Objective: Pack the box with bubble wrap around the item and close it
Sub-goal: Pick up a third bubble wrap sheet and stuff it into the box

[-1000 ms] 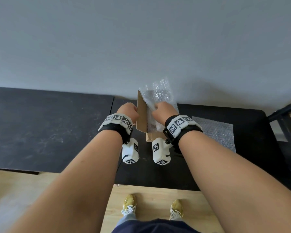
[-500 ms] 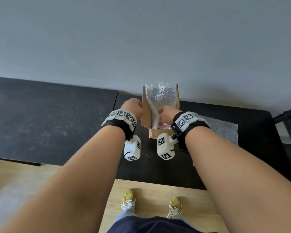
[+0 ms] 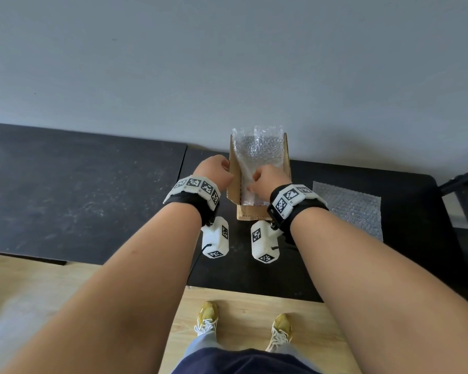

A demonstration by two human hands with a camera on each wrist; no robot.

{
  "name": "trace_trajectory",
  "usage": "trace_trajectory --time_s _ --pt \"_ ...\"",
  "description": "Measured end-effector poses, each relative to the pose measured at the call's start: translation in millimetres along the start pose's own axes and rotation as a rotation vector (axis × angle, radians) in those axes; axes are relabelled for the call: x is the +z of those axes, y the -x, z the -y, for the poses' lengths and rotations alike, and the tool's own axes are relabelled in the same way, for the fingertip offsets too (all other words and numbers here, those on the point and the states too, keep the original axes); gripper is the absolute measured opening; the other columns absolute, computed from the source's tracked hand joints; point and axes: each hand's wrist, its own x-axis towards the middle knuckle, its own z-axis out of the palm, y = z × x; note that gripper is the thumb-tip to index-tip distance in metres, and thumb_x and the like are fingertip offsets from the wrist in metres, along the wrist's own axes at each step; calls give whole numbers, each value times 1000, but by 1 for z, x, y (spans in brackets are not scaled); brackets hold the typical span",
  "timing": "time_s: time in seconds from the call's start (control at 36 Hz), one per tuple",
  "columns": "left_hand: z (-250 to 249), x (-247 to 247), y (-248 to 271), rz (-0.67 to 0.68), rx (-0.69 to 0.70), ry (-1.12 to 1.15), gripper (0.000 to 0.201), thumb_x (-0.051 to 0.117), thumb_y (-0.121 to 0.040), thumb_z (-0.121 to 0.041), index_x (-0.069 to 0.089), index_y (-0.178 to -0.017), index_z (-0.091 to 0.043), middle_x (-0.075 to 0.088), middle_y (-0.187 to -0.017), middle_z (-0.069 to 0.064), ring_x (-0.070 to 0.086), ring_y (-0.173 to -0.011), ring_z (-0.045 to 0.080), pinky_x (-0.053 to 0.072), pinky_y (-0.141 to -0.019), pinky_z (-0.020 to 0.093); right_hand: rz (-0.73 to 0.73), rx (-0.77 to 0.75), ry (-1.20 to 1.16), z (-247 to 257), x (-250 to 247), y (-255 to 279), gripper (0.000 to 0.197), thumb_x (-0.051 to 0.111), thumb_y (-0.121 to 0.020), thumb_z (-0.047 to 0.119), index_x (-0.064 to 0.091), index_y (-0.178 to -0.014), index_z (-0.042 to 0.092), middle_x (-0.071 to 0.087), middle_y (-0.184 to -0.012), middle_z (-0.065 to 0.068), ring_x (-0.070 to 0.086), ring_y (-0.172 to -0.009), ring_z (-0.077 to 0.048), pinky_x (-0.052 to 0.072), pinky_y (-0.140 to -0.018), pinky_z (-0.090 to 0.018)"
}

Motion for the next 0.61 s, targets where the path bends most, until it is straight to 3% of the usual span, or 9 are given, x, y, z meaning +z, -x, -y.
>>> trace_trajectory --time_s 0.11,0.17,0.28,0.36,0.42,0.44,0.5,0.56,0.61 --pt "-3 1 2 -12 7 22 30 56 -87 -19 63 -116 -16 69 -110 4 67 -99 23 54 -89 38 -119 -13 -132 -1 -7 2 13 49 -93 17 61 -92 12 60 -83 -3 60 -81 -23 47 -67 -30" --pt "-10 -1 1 -74 1 42 33 52 -91 -20 61 -123 -15 67 -119 5 64 -106 24 50 -92 31 -222 -28 -191 0 -17 5 8 46 -91 15 54 -87 15 51 -75 1 53 -74 -21 40 -63 -28" --pt "-35 -10 2 -182 5 121 37 49 -96 -23 54 -131 -14 61 -128 6 59 -114 24 41 -83 25 -347 7 -353 -2 -46 11 21 35 -89 3 43 -76 17 44 -73 3 46 -76 -22 36 -61 -28" --pt "-55 -16 1 -196 23 201 39 48 -97 -27 53 -133 -12 58 -133 7 55 -120 25 41 -92 28 -422 19 -523 -9 -71 19 26 32 -83 -7 48 -75 12 46 -70 -2 46 -75 -25 34 -54 -29" --pt "-67 -19 0 -156 25 270 47 49 -97 -36 51 -137 -11 56 -137 7 52 -124 25 40 -102 33 -408 38 -656 -16 -84 20 40 31 -87 -8 62 -104 10 59 -94 -7 54 -93 -26 45 -70 -27" --pt "-74 -20 2 -107 8 323 54 50 -96 -43 50 -138 -10 55 -138 7 52 -125 26 39 -104 34 -387 55 -712 -21 -89 19 46 30 -89 -7 60 -114 18 56 -103 -4 52 -98 -21 44 -73 -24" --pt "-80 -21 3 -13 -47 508 60 55 -91 -53 54 -131 -9 61 -123 3 56 -113 24 42 -98 35 -346 76 -773 -28 -93 16 46 30 -88 -6 54 -110 26 51 -104 -2 48 -95 -19 39 -63 -20" --pt "-86 -20 6 104 -85 773 43 66 -86 -47 61 -112 -12 62 -101 0 58 -95 18 45 -89 34 -329 104 -776 -37 -96 18 47 31 -87 -6 59 -109 24 54 -101 -4 51 -92 -21 41 -66 -25" --pt "-89 -18 7 176 -52 882 33 73 -83 -35 62 -106 -14 65 -98 2 61 -91 18 47 -86 33 -307 116 -765 -45 -97 21 47 32 -85 -6 65 -108 18 59 -98 -5 56 -91 -24 46 -70 -29"
